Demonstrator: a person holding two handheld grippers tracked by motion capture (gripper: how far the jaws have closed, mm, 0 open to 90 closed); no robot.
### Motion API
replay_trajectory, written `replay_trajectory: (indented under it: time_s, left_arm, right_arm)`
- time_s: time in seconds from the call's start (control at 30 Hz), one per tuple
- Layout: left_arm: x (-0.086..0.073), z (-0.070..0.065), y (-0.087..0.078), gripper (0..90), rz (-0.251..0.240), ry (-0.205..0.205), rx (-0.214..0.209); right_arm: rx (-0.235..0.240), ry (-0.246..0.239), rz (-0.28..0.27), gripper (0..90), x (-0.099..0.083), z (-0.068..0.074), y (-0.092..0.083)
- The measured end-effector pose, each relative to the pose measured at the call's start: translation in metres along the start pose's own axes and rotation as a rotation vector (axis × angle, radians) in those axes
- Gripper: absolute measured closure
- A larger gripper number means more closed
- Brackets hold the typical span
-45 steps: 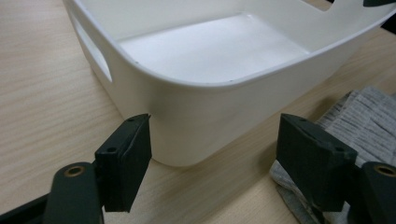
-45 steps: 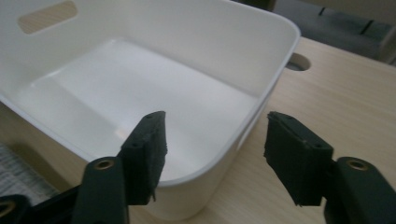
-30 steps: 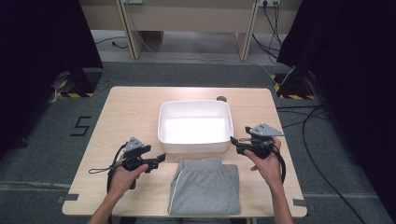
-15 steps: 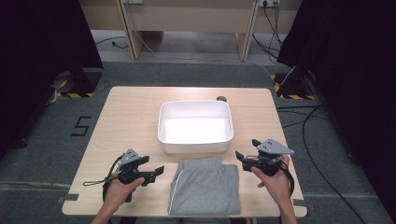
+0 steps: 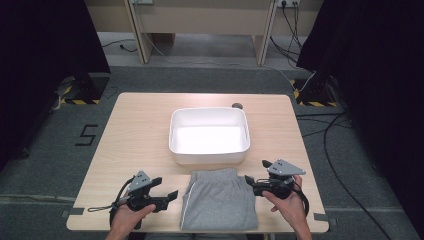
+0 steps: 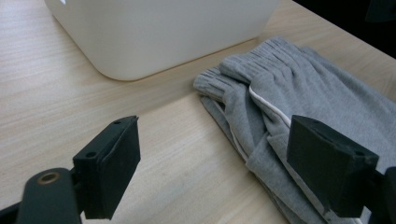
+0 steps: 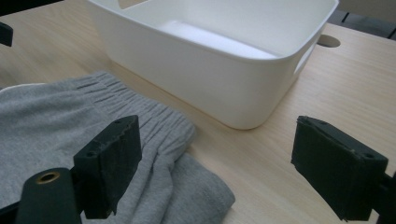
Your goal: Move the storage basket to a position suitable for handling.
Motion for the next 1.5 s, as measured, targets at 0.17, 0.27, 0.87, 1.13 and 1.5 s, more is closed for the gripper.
replay_trajectory:
  time_s: [0.17,0.27,0.87,1.13,1.5]
  left_arm:
    - [-0.004,-0.004,0.001,16.9,0.011,0.004,0.000]
    - [-0.007,-0.007,0.002,16.9,0.020,0.005,-0.007]
    - [-0.016,-0.034,0.000,16.7,0.031,0.028,-0.062]
    - [-0.019,-0.046,0.005,15.2,0.055,0.030,-0.117]
    - [-0.022,-0.057,0.014,14.8,0.088,0.037,-0.138]
  right_arm:
    - [0.016,-0.002,0.010,16.5,-0.002,0.003,0.003]
    - [0.018,-0.001,0.018,16.5,-0.005,0.004,0.005]
    - [0.052,-0.007,0.041,16.5,-0.013,0.014,0.012]
    - [0.066,-0.023,0.051,16.9,-0.017,0.018,0.014]
    - [0.083,-0.026,0.062,17.1,-0.020,0.024,0.018]
Point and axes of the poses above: each handheld gripper's, and its own axes: y roughly forward along the jaws, x roughly out of its top, z roughly to its left, the point moved 4 cm from there along y, roughly forward along the jaws, and after that the axes turned 12 degrees about z, right-handed, at the moved point
